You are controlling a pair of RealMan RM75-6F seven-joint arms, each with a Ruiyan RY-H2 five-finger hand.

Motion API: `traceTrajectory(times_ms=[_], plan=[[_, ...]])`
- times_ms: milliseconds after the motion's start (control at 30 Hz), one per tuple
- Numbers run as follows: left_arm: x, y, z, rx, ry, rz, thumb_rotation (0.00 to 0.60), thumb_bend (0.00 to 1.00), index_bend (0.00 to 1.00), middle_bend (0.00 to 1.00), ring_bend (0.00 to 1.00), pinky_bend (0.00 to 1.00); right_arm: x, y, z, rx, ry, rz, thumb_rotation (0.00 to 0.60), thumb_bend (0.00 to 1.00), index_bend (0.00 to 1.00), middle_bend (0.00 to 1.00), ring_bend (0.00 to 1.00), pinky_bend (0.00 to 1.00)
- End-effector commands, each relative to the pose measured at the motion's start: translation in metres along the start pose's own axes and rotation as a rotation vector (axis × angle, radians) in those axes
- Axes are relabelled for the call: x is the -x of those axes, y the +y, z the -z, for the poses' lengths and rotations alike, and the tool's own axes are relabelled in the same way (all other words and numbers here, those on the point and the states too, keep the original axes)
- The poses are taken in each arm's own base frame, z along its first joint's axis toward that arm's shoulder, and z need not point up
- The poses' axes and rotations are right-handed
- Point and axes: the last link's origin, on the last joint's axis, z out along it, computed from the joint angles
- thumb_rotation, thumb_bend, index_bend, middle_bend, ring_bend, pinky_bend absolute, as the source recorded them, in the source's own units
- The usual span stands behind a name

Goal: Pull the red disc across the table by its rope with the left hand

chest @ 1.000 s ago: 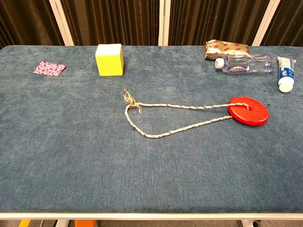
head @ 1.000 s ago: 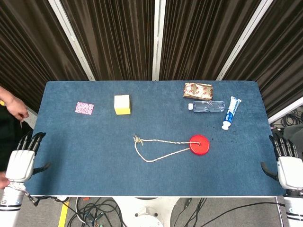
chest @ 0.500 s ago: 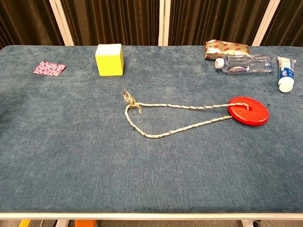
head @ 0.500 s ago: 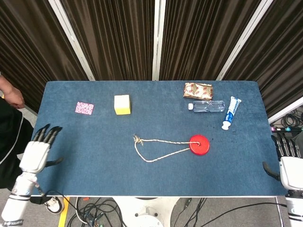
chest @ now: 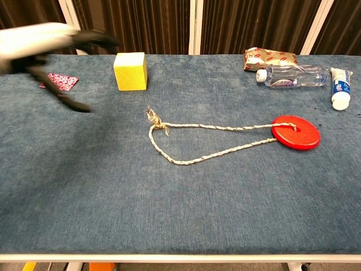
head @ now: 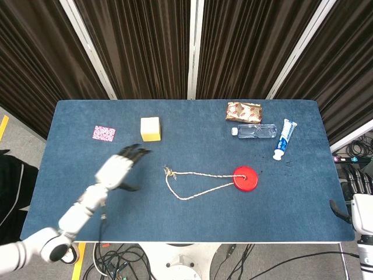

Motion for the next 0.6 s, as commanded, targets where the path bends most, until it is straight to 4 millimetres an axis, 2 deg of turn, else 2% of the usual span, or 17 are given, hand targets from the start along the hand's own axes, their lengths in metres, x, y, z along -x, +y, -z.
traceTrajectory(times_ms=[33, 333, 467, 600], plan=[[0.013, 0.032, -0.042, 0.059, -0.056, 0.038, 0.600, 0.00, 0.11, 0.12, 0.01, 0.13, -0.003, 0.006, 0.000, 0.016, 0.010, -0.005, 0.600, 0.18, 0.00, 0.00, 0.00, 0.00], [0.044, 0.059, -0.089, 0.064, -0.128, 0.039, 0.600, 0.00, 0.11, 0.15, 0.01, 0.14, -0.010, 0.024, 0.003, 0.055, 0.032, -0.024, 0.600, 0.18, 0.00, 0.00, 0.00, 0.00], [0.056, 0.061, -0.103, 0.041, -0.140, 0.016, 0.600, 0.01, 0.11, 0.17, 0.03, 0.16, -0.011, 0.029, 0.004, 0.066, 0.035, -0.035, 0.600, 0.18, 0.00, 0.00, 0.00, 0.00], [0.064, 0.055, -0.108, 0.015, -0.164, -0.025, 0.600, 0.01, 0.11, 0.20, 0.07, 0.18, -0.013, 0.035, 0.005, 0.079, 0.043, -0.038, 0.600, 0.19, 0.00, 0.00, 0.00, 0.00]])
